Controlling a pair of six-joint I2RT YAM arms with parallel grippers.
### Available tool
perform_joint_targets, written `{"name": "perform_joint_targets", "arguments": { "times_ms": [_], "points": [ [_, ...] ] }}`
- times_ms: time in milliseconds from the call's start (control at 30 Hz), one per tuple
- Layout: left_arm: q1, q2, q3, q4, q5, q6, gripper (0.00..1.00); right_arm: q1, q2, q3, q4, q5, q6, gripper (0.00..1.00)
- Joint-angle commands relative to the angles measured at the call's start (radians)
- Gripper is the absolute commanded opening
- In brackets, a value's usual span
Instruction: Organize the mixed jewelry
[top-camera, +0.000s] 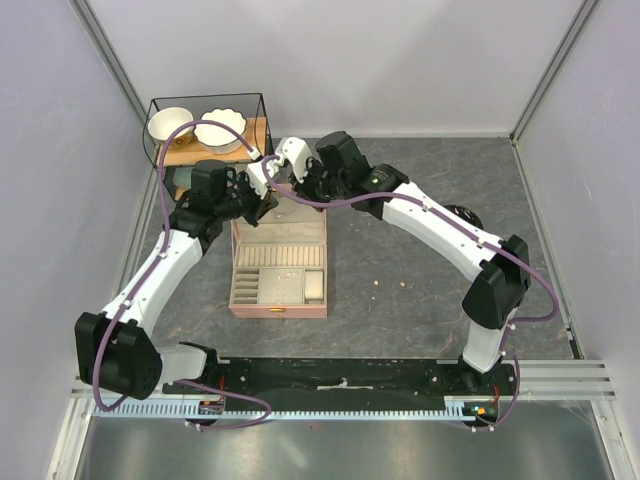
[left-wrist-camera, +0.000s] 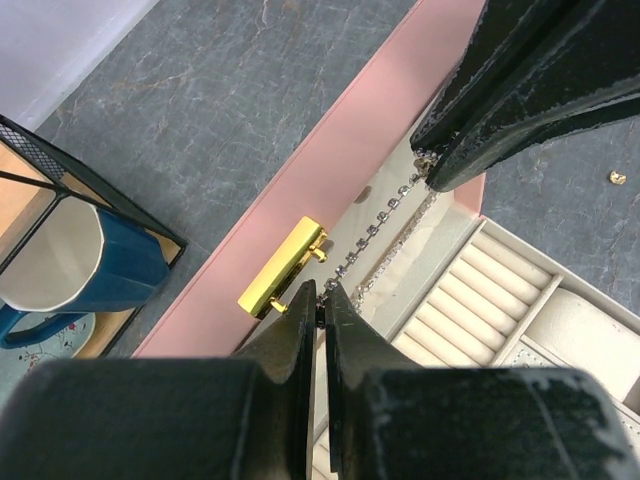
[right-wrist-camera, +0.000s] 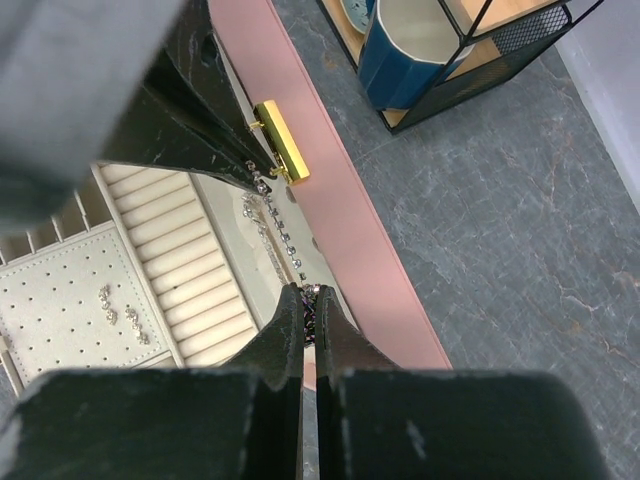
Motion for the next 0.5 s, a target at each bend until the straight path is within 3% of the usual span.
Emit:
{"name": "perform_joint_targets", "arguments": {
  "times_ms": [0, 467],
  "points": [
    [0.035, 0.010, 0.008, 0.053, -0.056, 0.044, 0.02, -0.003, -0.001, 0.019, -0.007, 0.075, 0.000, 0.00],
    [0.038, 0.038, 0.026, 0.067, -0.053, 0.032, 0.02, 0.003, -0.007, -0.018, 0.020, 0.166, 0.018, 0.00]
  ]
}}
